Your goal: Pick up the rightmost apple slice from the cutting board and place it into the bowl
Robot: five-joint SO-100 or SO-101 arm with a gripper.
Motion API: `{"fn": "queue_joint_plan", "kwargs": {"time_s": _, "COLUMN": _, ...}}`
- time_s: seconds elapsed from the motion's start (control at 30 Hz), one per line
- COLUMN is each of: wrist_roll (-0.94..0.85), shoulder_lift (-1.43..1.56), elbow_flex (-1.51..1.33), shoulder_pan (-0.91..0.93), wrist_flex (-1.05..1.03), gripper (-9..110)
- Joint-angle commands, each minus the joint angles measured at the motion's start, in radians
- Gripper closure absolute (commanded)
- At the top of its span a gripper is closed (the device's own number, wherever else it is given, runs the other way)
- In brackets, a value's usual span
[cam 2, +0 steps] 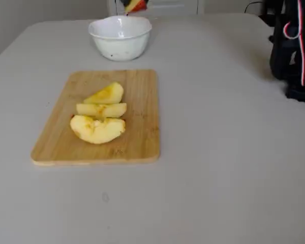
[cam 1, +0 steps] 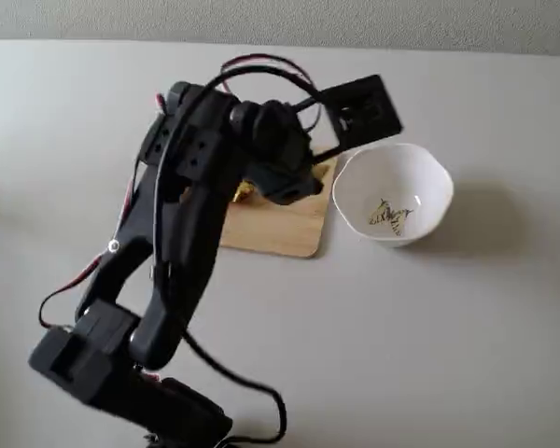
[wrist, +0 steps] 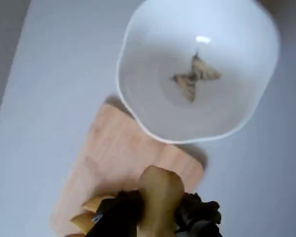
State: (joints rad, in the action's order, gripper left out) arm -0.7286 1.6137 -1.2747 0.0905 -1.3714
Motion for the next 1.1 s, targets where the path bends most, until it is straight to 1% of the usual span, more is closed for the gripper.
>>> {"fn": "queue_joint_plan", "kwargs": {"time_s": 0.0, "wrist_roll": -0.031, "shoulder_lift": 0.040, "elbow_flex": 0.038, "shoulder_pan": 0.097, "wrist_flex": 0.078, "gripper": 101}}
{"fn": "queue_joint_plan", "kwargs": {"time_s": 0.23, "wrist_roll": -0.038, "shoulder_lift": -0.114, "elbow_flex": 0.035, "shoulder_pan": 0.140, "wrist_flex": 0.196, "gripper": 101}}
{"fn": "queue_joint_plan", "kwargs": {"time_s": 0.33, "wrist_roll": -0.046, "shoulder_lift": -0.189, "elbow_flex": 0.043, "shoulder_pan": 0.144, "wrist_flex": 0.236, "gripper": 98}}
{"fn": "queue_joint_plan", "kwargs": {"time_s": 0.4, "wrist_roll": -0.048, "shoulder_lift": -0.235, "elbow_flex": 0.041, "shoulder_pan": 0.146, "wrist_flex": 0.279, "gripper": 95}}
{"fn": "queue_joint_plan", "kwargs": {"time_s": 0.57, "wrist_roll": -0.074, "shoulder_lift": -0.310, "elbow_flex": 0.043, "shoulder_pan": 0.161, "wrist_flex": 0.336, "gripper": 75}}
{"fn": "queue_joint_plan", "kwargs": {"time_s": 0.73, "wrist_roll": -0.092, "shoulder_lift": -0.322, "elbow_flex": 0.044, "shoulder_pan": 0.184, "wrist_flex": 0.351, "gripper": 70}}
{"fn": "queue_joint_plan", "kwargs": {"time_s": 0.8, "wrist_roll": -0.091, "shoulder_lift": -0.302, "elbow_flex": 0.044, "shoulder_pan": 0.189, "wrist_flex": 0.342, "gripper": 72}}
{"fn": "queue_joint_plan", "kwargs": {"time_s": 0.93, "wrist_roll": -0.012, "shoulder_lift": -0.166, "elbow_flex": 0.037, "shoulder_pan": 0.172, "wrist_flex": 0.262, "gripper": 85}}
{"fn": "queue_joint_plan", "kwargs": {"time_s": 1.0, "wrist_roll": 0.097, "shoulder_lift": -0.072, "elbow_flex": 0.038, "shoulder_pan": 0.156, "wrist_flex": 0.213, "gripper": 99}}
{"fn": "queue_joint_plan", "kwargs": {"time_s": 1.07, "wrist_roll": 0.202, "shoulder_lift": 0.034, "elbow_flex": 0.037, "shoulder_pan": 0.133, "wrist_flex": 0.152, "gripper": 101}}
